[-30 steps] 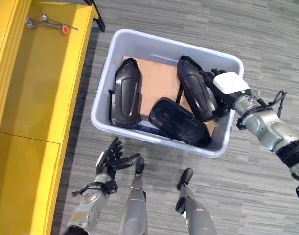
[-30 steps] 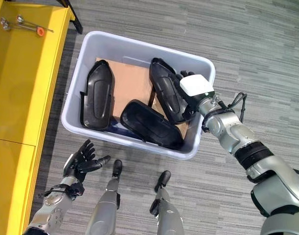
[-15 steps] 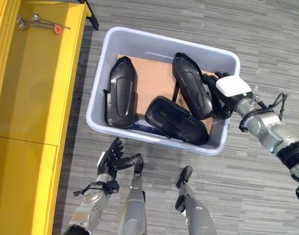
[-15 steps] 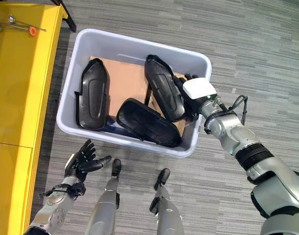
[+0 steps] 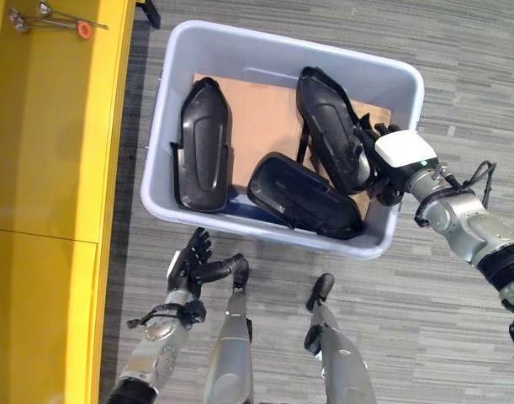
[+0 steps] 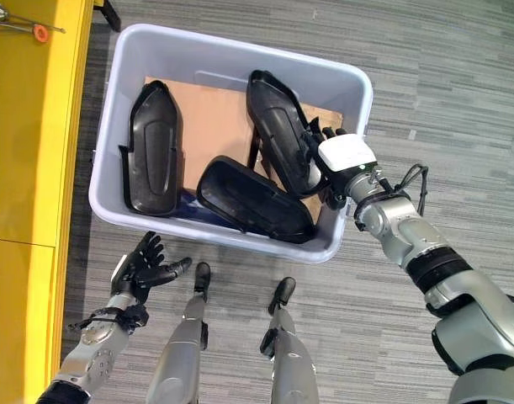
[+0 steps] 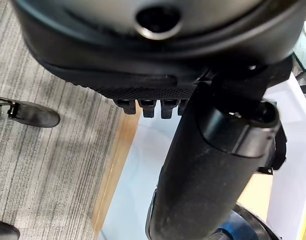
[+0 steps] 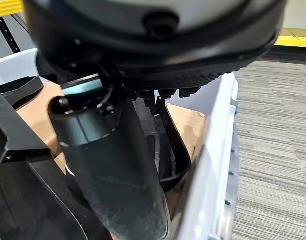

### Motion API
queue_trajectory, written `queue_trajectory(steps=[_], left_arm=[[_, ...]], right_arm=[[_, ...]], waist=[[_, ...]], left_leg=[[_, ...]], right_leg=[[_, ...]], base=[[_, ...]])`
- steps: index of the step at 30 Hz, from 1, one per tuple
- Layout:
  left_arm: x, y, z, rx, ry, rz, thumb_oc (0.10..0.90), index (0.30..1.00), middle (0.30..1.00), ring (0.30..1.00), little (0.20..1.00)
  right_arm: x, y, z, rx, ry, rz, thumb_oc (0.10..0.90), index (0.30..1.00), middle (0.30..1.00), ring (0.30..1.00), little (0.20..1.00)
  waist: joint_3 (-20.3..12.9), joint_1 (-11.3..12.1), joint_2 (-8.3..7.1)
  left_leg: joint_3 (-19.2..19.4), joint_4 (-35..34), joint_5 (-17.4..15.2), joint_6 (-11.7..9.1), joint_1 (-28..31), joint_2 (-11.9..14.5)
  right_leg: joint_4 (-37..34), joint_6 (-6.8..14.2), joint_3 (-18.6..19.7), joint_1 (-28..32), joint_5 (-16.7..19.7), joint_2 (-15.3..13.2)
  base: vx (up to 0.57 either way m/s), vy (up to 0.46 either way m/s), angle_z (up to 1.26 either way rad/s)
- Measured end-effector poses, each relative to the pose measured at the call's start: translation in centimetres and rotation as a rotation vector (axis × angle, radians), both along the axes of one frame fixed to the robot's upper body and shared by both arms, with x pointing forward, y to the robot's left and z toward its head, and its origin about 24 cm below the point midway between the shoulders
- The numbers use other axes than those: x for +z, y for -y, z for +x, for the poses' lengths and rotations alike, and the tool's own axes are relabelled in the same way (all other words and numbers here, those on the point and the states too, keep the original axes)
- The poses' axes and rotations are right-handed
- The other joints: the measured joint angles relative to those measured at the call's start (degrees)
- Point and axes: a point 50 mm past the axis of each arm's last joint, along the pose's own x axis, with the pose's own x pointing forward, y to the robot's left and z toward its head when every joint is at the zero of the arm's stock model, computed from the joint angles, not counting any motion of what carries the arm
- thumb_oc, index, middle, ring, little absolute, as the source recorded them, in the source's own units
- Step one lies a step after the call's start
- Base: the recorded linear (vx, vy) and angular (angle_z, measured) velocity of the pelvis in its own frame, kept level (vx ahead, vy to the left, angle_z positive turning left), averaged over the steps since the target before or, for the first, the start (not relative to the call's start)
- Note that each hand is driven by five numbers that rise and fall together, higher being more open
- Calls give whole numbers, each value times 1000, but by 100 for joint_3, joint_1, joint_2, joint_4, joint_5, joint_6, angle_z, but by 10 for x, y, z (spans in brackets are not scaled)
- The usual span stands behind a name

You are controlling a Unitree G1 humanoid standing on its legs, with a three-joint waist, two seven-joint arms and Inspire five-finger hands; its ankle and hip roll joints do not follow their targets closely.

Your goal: Move parts from the plastic box to the shelf.

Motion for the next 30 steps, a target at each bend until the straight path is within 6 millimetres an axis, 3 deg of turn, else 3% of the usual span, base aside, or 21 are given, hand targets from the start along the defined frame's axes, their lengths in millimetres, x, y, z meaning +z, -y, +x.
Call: queue_trajectory(steps=[14,21,30], left_arm=[[5,0,4,17,28,3,900,1000,1000,1000,1000],[7,0,5,19,38,3,900,1000,1000,1000,1000],[12,0,10,40,60,5,900,1000,1000,1000,1000]], right_arm=[[2,1,0,-6,37,-9,900,1000,1000,1000,1000],[8,0,1,-4,79,-18,900,1000,1000,1000,1000],[33,-6,4,1,208,-16,900,1000,1000,1000,1000]], waist=[[184,-23,231],[192,-34,244],[322,-20,386]], left_leg=[[19,5,90,31,-270,-22],[18,4,146,31,-406,-20],[16,4,276,42,-801,-34]], right_leg=[[228,4,46,-387,-8,-67],[433,-9,65,-629,-67,-100],[1274,-42,146,-1413,-388,-256]], base=[[0,0,0],[0,0,0],[1,-8,0]])
